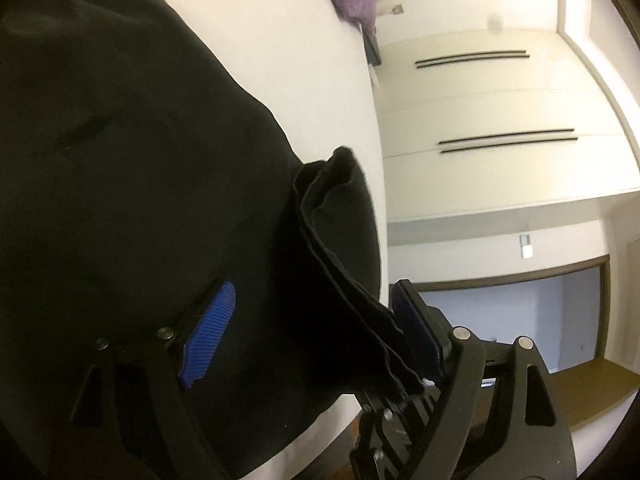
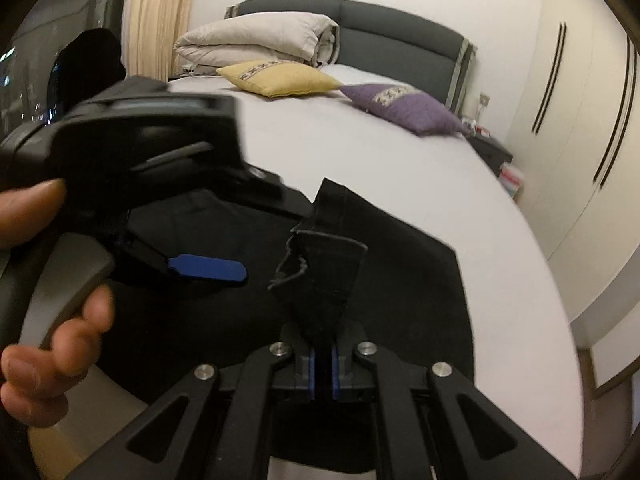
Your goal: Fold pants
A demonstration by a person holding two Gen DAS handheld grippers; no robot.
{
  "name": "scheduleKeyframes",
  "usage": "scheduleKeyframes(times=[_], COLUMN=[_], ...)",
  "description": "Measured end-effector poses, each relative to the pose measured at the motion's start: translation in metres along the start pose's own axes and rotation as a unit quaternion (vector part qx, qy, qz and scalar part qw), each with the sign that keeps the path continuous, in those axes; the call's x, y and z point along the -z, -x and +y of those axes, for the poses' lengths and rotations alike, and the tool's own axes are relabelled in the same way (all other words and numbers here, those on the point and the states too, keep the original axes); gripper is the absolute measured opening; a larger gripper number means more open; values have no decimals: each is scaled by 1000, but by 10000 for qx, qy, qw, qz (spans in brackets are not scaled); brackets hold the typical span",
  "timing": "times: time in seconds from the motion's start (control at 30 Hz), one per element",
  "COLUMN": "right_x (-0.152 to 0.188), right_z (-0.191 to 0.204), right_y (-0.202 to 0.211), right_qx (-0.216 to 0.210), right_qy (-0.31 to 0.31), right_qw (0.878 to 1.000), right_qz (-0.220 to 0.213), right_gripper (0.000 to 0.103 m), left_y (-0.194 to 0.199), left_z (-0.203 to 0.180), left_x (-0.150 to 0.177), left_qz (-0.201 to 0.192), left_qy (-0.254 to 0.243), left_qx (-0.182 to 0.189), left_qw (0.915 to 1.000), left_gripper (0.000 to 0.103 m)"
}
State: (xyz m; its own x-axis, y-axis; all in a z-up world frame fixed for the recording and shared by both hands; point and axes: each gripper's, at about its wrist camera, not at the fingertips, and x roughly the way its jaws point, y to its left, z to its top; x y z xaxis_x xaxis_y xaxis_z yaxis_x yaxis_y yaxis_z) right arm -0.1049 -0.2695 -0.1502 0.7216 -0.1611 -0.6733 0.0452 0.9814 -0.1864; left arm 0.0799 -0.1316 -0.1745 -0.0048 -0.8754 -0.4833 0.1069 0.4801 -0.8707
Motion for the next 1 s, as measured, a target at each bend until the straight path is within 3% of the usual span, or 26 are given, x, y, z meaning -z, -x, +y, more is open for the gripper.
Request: scheduleKeyframes(times=[0.17,0.23,0.3,0.37,0.5,0.77,1.0], right_x=[4,5,5,5,3,-13,-27], right_z=[20,26,29,33,41,55,84], right_y=[8,12,14,16,13,15,10], right_qx=[233,268,293,317,385,331,23], right_qy=[530,661,735,850,1006,1255,1507], right_qw=[9982,9973,9966,9955,9937,9902,9863], right_qz=[-140,-198,-244,-282,-314,-518,-665], right_gripper=[6,6,6,6,6,6,6], left_y=[-15,-21,-23,-28,-24,11,39], left_z=[-14,-14,-11,-9,-12,-26,-15], left_x=[-18,-24,-23,-27,-30,-43,-52], left_qz=[274,330,452,591,565,402,204], left_qy=[-73,-75,-10,56,-51,-504,-859], left_qx=[153,44,74,66,128,126,-271], left_qw=[9995,9994,9989,9982,9983,9978,9957], left_gripper=[80,77,45,27,7,5,5])
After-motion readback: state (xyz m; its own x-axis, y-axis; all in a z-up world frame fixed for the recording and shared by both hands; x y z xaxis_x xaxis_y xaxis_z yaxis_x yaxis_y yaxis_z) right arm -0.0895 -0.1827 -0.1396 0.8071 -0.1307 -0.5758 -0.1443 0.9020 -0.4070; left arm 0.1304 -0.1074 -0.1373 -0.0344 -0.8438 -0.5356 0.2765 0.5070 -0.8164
